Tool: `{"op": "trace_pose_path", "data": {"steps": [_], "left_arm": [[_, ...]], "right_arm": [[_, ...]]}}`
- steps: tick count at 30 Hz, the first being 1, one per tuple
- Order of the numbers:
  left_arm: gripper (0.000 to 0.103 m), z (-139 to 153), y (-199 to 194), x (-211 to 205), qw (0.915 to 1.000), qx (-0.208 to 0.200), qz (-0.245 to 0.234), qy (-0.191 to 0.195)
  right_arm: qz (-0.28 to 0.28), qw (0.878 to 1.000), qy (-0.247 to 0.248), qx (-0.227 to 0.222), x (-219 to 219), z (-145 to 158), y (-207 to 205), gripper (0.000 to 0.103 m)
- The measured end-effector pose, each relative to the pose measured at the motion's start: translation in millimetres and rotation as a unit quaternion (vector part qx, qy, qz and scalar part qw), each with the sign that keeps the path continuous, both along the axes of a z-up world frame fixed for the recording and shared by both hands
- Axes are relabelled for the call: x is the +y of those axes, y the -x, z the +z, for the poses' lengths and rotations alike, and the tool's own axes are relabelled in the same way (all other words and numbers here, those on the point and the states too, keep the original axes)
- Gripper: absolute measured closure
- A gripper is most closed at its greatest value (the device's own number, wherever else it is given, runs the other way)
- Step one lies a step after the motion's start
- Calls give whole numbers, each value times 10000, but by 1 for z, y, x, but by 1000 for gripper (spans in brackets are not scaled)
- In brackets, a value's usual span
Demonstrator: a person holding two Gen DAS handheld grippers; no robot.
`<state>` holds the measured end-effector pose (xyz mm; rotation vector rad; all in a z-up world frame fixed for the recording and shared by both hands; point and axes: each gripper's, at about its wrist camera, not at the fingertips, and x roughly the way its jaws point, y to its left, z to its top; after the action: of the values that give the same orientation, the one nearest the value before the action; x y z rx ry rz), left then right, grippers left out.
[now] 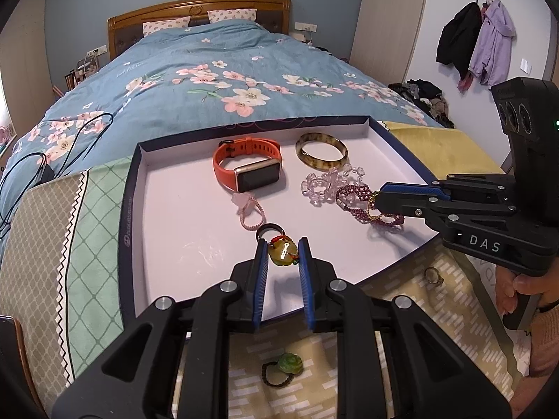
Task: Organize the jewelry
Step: 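Carry the green-stone ring with the right tool while the left tool carries the amber ring over the box, then open the right tool over the box while the left tool drops the amber ring in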
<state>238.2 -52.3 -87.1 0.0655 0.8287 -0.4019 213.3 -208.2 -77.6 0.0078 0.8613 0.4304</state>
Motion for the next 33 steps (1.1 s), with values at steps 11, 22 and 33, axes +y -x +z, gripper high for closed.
{"op": "trace_pose_path", "data": {"steps": [11,22,33], "left_arm": [[85,-9,-6,0,9999,133,48,-7],[80,-11,-3,1,9999,130,19,61],[66,29,30,43,9971,-519,299,463]], "right_arm": [[-77,9999,88,5,2,-2,-3,93],[-177,9997,-107,-132,-8,9,6,92],[-90,9987,-414,-299,-31,26,49,75]]}}
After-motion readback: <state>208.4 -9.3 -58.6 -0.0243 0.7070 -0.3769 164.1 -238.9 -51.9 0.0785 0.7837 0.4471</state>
